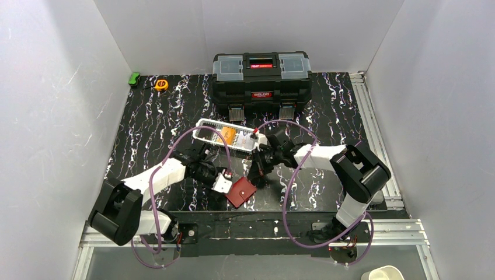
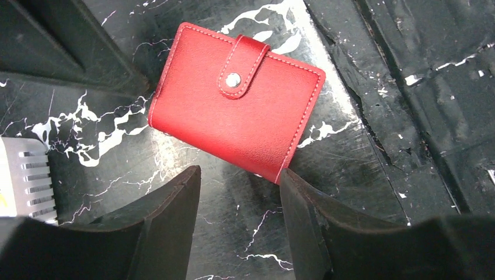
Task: Put the credit cards into the card holder
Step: Open the card holder at the center of the board.
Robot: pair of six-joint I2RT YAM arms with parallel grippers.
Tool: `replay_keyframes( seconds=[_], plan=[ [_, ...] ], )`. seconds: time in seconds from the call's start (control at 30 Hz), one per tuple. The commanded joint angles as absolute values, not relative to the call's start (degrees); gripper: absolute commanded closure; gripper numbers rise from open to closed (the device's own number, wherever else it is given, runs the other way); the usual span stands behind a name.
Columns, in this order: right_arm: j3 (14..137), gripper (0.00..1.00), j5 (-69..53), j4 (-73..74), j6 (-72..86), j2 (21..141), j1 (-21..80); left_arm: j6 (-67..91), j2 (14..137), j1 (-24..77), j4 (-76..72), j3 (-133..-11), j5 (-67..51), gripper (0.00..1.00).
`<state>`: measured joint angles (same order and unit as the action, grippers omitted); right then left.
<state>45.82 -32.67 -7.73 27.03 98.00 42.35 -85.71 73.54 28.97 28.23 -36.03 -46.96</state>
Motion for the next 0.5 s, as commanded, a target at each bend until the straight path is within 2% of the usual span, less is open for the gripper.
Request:
replay_keyframes(
  seconds=[0.0,0.17,0.2,0.23,0.27,0.3,0.37,0.47],
  plan=[
    [51.01,0.99,-31.94,-3.63,21.60,98.43,42.23,-80.43,71.53,29.36,26.71,-35.69,-47.78,0.50],
    [49.68,0.99,-31.39,-2.83,20.85,95.46,42.28,-63.23,69.44,29.36,24.48,-37.92,-46.11,0.46],
    [49.29,0.90,-31.19,-1.85,20.83,94.85,42.28,-61.27,69.13,29.36,24.81,-38.08,-46.57,0.45],
    [48.37,0.71,-31.12,-1.14,20.98,93.98,42.20,-60.87,68.60,29.36,25.46,-38.09,-47.27,0.43],
    [47.12,0.58,-30.93,-0.73,21.38,92.94,42.13,-61.24,67.90,29.40,25.92,-37.33,-48.09,0.42],
    [45.51,0.50,-30.68,-0.56,21.98,91.59,42.18,-62.73,67.14,29.36,25.96,-36.69,-48.68,0.42],
    [42.35,0.39,-29.79,-0.10,23.22,88.47,42.12,-66.43,66.03,29.38,24.95,-34.08,-48.19,0.41],
    [37.78,0.32,-30.86,-0.27,25.90,83.76,42.10,-71.29,67.26,29.44,23.61,-33.00,-46.63,0.42]
  ],
)
